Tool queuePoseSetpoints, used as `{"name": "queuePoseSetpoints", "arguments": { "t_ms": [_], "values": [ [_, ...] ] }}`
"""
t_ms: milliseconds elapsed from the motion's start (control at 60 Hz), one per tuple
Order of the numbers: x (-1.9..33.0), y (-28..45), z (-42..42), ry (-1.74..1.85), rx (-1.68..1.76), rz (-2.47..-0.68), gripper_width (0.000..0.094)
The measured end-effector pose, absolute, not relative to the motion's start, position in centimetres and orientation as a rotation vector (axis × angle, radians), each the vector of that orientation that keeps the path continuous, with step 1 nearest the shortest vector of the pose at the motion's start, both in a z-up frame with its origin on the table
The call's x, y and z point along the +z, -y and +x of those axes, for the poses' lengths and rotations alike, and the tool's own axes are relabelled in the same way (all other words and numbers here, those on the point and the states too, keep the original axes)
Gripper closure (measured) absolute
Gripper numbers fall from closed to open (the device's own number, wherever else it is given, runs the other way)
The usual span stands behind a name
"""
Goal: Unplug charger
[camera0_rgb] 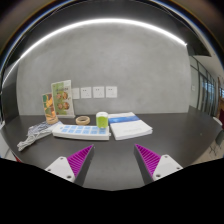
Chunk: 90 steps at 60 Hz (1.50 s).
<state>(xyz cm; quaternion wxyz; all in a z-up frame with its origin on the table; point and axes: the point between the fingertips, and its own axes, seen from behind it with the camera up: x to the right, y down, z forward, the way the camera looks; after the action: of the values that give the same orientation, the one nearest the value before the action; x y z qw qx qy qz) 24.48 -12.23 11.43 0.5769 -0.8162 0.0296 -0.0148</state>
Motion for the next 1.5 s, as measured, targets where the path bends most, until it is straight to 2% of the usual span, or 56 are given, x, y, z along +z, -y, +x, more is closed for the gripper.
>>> {"name": "queuePoseSetpoints", "arguments": {
  "t_ms": [367,500,617,633,683,850,1000,1033,1183,1233,1283,1333,1383,1500],
  "values": [
    [7.3,-8.2,20.4,0.120,0.108,-1.905,0.0118],
    [6.3,-13.6,20.3,0.124,0.080,-1.899,0.0116],
    [6.0,-16.4,19.8,0.143,0.057,-1.873,0.0164],
    [6.1,-16.7,19.8,0.138,0.059,-1.865,0.0133],
    [6.5,-17.3,20.0,0.114,0.044,-1.839,0.0433],
    [6.5,-17.3,20.2,0.052,-0.007,-1.811,0.0576],
    [6.9,-17.2,20.6,-0.021,-0.003,-1.859,0.0598],
    [9.1,-17.1,20.9,-0.049,0.012,-1.809,0.0595],
    [24.2,-13.7,23.7,-0.111,-0.084,-1.544,0.0601],
    [27.0,-12.2,23.9,-0.117,-0.091,-1.513,0.0601],
    [28.1,-11.2,24.8,-0.104,-0.141,-1.507,0.0603],
    [27.6,-10.8,25.9,-0.085,-0.203,-1.529,0.0604],
    [25.5,-10.8,27.0,-0.070,-0.239,-1.581,0.0603],
    [16.7,-11.7,30.9,-0.048,-0.259,-1.787,0.0600]
  ]
}}
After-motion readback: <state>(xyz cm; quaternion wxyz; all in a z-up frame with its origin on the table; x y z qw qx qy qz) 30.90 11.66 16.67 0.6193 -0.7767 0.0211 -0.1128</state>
